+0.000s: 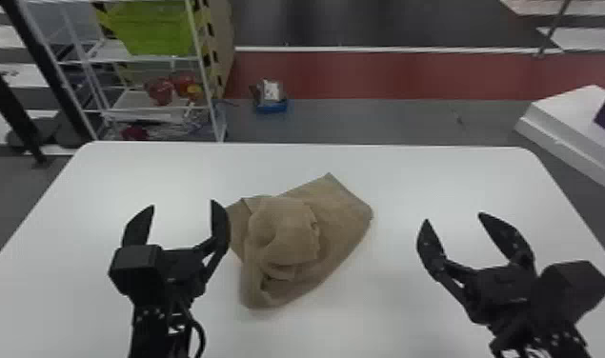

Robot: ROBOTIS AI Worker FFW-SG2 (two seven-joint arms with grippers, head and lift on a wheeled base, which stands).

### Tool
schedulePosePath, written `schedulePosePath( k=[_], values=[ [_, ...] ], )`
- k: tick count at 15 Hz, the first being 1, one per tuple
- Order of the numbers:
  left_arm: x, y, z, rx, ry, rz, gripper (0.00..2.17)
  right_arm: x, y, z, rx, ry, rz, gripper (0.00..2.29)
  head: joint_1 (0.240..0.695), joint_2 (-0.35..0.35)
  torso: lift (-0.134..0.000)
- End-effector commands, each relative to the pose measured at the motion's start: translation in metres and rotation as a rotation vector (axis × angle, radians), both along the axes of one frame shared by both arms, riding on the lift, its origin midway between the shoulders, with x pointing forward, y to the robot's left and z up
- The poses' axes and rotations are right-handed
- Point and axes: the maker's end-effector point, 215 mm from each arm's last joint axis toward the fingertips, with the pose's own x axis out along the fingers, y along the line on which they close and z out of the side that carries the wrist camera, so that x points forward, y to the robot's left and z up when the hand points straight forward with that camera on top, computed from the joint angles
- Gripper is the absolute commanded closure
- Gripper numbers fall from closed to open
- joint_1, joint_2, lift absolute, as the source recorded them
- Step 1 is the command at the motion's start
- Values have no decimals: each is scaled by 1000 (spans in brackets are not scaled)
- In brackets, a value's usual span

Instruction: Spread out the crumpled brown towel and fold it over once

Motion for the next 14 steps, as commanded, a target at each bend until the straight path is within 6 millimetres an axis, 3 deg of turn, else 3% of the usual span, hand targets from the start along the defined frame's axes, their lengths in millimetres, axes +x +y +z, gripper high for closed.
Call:
schedulePosePath(
  k=[1, 6, 14],
  values=[
    [0, 4, 0, 6, 0, -6, 63, -1, -3, 3, -3, -17, -1, 134, 695, 19, -123],
    [-2, 1, 1, 12, -1, -35, 80, -3, -4, 12, -7, -55, 2, 137, 695, 13, -123],
    [-3, 6, 1, 15, 0, -25, 76, -3, -16, 7, -17, -45, -15, 144, 695, 11, -123]
  ],
)
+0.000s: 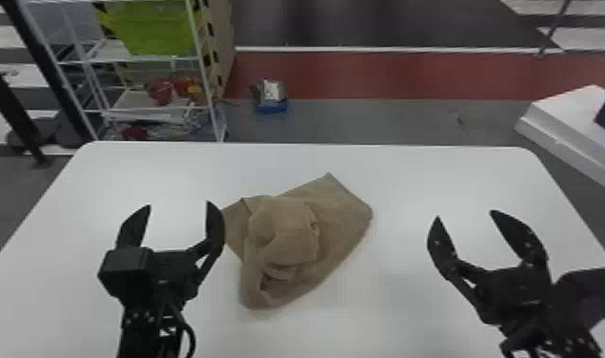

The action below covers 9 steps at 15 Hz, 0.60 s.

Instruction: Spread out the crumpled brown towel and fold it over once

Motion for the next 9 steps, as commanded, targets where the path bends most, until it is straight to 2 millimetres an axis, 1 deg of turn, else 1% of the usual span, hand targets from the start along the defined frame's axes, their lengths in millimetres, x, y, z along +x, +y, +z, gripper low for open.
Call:
schedulePosePath(
  k=[1, 2, 4, 6, 8, 9],
  values=[
    [0, 1, 0, 1, 0, 0, 76, 0, -3, -2, -1, 4, -6, 144, 695, 10, -123],
    [0, 0, 1, 1, -1, -3, 80, 0, -6, -4, -3, 7, -10, 144, 695, 9, -123],
    [0, -4, 2, -2, 0, -27, 171, -1, -17, -11, -13, 20, -25, 154, 695, 6, -123],
    [4, -5, 1, 0, 8, -48, 208, -2, -39, -20, -33, 35, -42, 184, 695, -6, -123],
    [6, -3, 0, -2, 15, -46, 208, 0, -54, -23, -49, 41, -51, 188, 695, -29, -123],
    [6, -5, -1, -4, 16, -56, 208, 3, -56, -20, -59, 34, -44, 188, 695, -38, -123]
  ],
)
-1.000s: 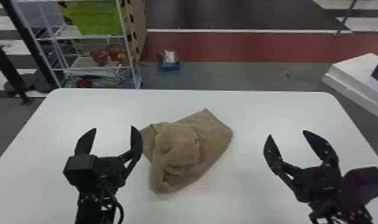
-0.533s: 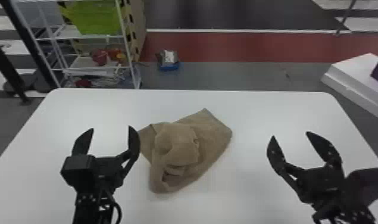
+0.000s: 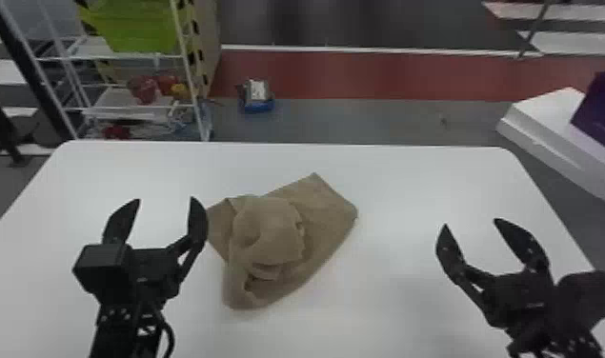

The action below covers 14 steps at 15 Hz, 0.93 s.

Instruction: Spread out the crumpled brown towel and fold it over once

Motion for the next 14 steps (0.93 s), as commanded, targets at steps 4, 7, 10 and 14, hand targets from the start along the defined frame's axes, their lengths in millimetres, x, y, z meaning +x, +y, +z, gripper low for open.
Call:
schedulePosePath(
  k=[4, 7, 10, 14],
  values=[
    [-4, -7, -27, 7, 123, -36, 218, 7, -3, -1, -29, 3, 27, 191, 695, -59, -123],
    [-16, -19, -33, -37, 206, -101, 225, 7, -12, -5, -37, 7, 18, 191, 695, -72, -123],
    [-41, -43, -36, -126, 303, -222, 269, 5, -16, -11, -41, 10, 18, 191, 695, -96, -123],
    [-71, -69, -56, -168, 453, -318, 272, 4, -20, -13, -48, 5, 15, 191, 695, -148, -123]
  ],
)
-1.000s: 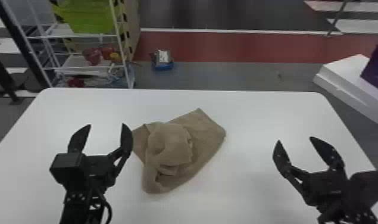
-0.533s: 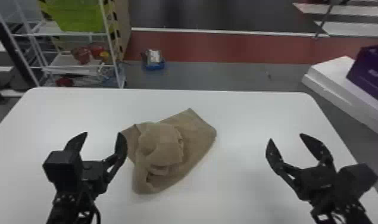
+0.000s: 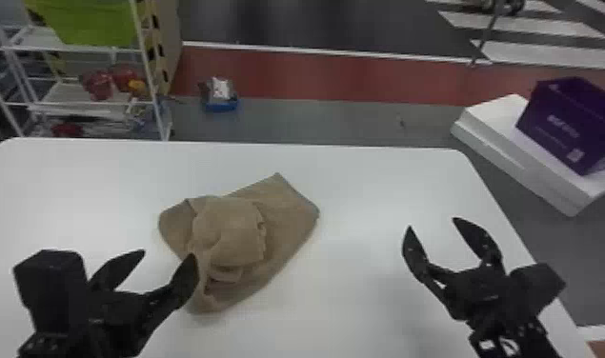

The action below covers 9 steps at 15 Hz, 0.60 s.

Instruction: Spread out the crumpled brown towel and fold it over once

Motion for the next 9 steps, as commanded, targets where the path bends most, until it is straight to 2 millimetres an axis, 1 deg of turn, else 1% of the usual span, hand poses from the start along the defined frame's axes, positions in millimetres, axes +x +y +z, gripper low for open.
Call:
schedulePosePath(
  k=[1, 4, 6, 8, 9],
  values=[
    [-17, -11, -18, -6, 93, -34, 272, -2, -1, -2, -1, -4, -2, 191, 695, -158, -123],
    [-32, -27, -36, 14, 152, -80, 272, -2, -2, 0, -2, -13, -2, 191, 695, -185, -123],
    [-36, -33, -42, 53, 163, -88, 272, -3, -2, -1, 0, -17, -2, 191, 695, -199, -123],
    [-43, -42, -51, 50, 192, -106, 275, -3, -2, -2, -1, -27, 0, 191, 695, -213, -123],
    [-44, -48, -51, 43, 192, -115, 286, -2, -3, -3, 0, -25, 0, 191, 695, -218, -123]
  ],
)
